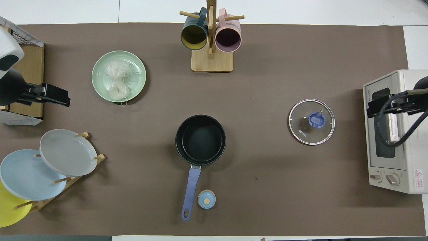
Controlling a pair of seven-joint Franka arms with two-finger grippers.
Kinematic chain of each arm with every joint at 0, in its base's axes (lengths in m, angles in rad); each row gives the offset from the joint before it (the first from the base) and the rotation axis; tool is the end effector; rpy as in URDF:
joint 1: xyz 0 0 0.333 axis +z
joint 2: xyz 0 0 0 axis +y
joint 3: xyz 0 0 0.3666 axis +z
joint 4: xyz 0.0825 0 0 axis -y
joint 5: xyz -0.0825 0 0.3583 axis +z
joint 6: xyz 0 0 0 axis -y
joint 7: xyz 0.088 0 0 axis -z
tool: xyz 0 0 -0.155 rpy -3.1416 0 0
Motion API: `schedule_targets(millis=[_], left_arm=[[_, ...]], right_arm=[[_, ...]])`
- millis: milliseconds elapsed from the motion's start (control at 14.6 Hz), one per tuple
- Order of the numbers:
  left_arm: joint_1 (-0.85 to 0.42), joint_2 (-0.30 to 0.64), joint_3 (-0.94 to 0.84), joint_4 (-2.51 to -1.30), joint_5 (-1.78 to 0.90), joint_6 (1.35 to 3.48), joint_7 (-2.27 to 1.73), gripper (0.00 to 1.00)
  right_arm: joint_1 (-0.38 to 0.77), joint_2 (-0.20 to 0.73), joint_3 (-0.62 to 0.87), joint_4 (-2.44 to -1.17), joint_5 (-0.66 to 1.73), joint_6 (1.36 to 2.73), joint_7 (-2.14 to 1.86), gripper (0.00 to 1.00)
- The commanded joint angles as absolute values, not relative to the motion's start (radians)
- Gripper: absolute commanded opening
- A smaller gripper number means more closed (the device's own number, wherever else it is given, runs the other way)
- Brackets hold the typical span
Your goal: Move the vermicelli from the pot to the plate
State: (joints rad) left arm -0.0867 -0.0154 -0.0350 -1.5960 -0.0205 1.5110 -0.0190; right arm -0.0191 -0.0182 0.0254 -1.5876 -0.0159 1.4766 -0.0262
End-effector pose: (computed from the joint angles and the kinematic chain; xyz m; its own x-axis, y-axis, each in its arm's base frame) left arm 0.5087 -0.0657 0.6191 0.9922 -0.1034 -0.0699 -0.1023 -0.9946 0.0186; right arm 0.5073 0.0007 0.6216 0.9952 0.0309 -0.0931 0.0324 -0.9994 0.0139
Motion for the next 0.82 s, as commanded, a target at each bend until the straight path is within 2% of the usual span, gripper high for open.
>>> schedule_targets(millis=[0,754], left_arm=[[-0.103,-0.046,-0.018,-1.612,-0.003,1.474,-0.035,1.0],[-0.106,-0.048,-0.02,-1.601,-0.015,1.465,-0.032,1.0]], right_arm=[[-0.028,-0.021,0.028,-1.586,-0.002,1.483,-0.015,1.0],[-0.021,-0.02,0.032,-1.582,-0.002,1.493,-0.014,1.0]])
